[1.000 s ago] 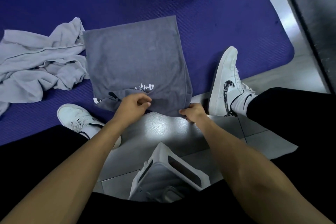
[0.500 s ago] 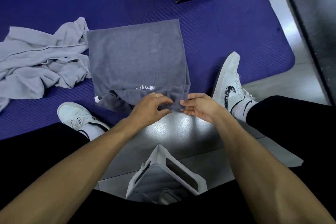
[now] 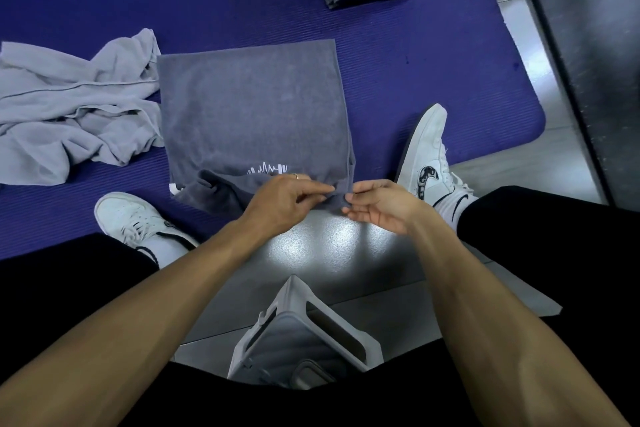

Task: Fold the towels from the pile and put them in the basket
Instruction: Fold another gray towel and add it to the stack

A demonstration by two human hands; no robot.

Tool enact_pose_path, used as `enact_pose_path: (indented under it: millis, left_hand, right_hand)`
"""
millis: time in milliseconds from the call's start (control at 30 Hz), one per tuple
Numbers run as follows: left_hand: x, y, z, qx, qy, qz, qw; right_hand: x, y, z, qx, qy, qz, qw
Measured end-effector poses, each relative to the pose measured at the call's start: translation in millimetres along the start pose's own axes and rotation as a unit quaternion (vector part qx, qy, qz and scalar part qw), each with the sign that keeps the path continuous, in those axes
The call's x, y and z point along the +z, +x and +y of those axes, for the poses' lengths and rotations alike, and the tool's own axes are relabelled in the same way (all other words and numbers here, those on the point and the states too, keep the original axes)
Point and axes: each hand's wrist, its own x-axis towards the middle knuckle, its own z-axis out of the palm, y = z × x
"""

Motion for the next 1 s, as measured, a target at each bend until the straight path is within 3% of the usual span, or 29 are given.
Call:
enact_pose_path:
  millis: [300, 667, 800, 900, 1000]
  left_hand:
    - [-1.5, -1.2, 5.5, 0.071, 0.091, -0.049, 0.992]
    - [1.0, -0.3, -1.5, 0.022, 0.028, -0.055, 0.998]
    - [0.0, -7.7, -8.0, -0.039, 0.01, -0.022, 0.999]
    - [-7.2, -27.2, -24.8, -0.141, -0.02, 0.04, 0.989]
    - [-18.8, -51.2, -43.7, -0.248, -0.054, 0.122, 0.96]
  right_hand:
    - [-5.8, -1.8, -3.1, 0.006, 0.023, -0.001, 1.0]
    - [5.4, 1.8, -14.6, 0.008, -0.045, 0.049, 0.998]
    - [20.1, 6.1, -17.6, -0.007, -0.097, 0.11, 0.989]
    - [42.4, 20.1, -16.0, -0.061, -0.189, 0.189, 0.962]
    - [74.2, 40.2, -8.0, -0.128, -0.283, 0.19, 0.931]
